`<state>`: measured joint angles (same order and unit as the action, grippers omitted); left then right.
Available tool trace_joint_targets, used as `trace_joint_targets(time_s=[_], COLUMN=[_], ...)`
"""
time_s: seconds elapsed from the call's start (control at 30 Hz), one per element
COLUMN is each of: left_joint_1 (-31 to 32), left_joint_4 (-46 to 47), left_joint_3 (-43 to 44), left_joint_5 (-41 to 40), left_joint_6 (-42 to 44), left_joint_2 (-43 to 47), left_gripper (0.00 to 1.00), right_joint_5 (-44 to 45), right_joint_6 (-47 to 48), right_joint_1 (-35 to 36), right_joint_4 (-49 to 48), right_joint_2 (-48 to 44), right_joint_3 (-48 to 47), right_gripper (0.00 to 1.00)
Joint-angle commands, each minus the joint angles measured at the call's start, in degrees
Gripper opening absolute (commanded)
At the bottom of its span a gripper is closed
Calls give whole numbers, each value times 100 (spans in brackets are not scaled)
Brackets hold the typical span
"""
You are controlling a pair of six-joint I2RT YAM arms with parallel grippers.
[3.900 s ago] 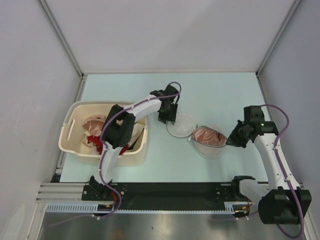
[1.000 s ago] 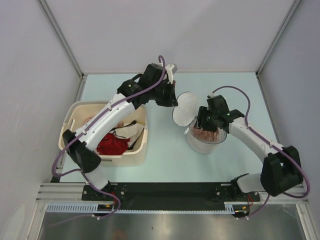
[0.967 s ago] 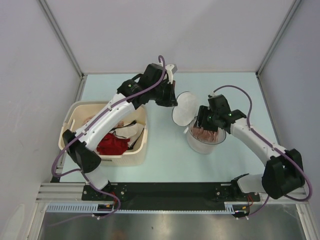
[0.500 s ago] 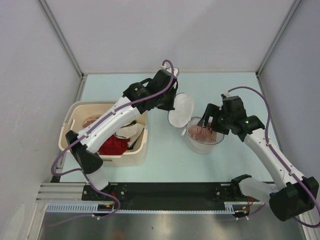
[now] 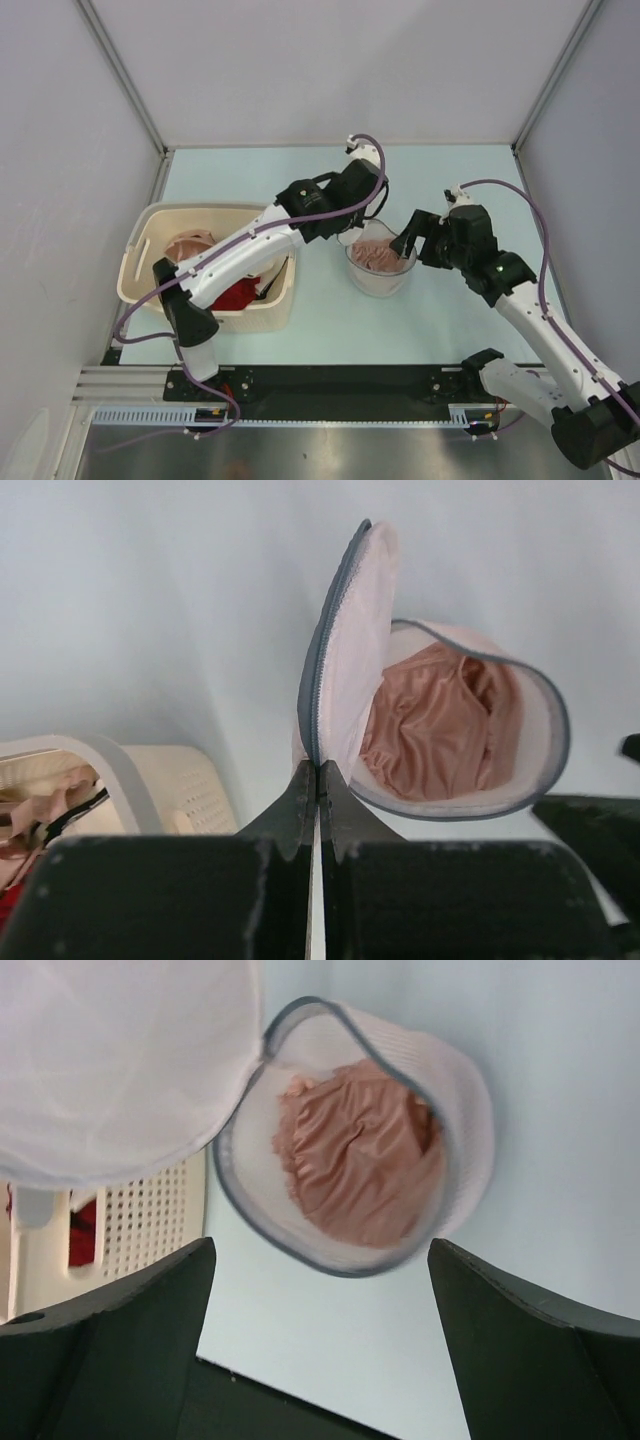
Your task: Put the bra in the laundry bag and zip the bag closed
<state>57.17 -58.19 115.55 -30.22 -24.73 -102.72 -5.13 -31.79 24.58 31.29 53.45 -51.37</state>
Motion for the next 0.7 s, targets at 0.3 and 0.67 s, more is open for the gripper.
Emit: trace_joint_targets(time_s=[0.3, 0.67], left_joint_1=[541, 1436], left_joint_4=[3656, 4483], left_joint_3=[-2361, -2484], left_joint_5=[-1705, -2233], left_joint_6=[2998, 3852], left_joint_2=[604, -28], left_gripper=[0, 0], right_joint_5=[-1305, -1484], right_joint_6=[-539, -750], right_joint_1=[-1992, -2413], right_joint_4=[-571, -861], right_joint_2=[526, 272], right_joint_3=[101, 620], right_gripper=[94, 88])
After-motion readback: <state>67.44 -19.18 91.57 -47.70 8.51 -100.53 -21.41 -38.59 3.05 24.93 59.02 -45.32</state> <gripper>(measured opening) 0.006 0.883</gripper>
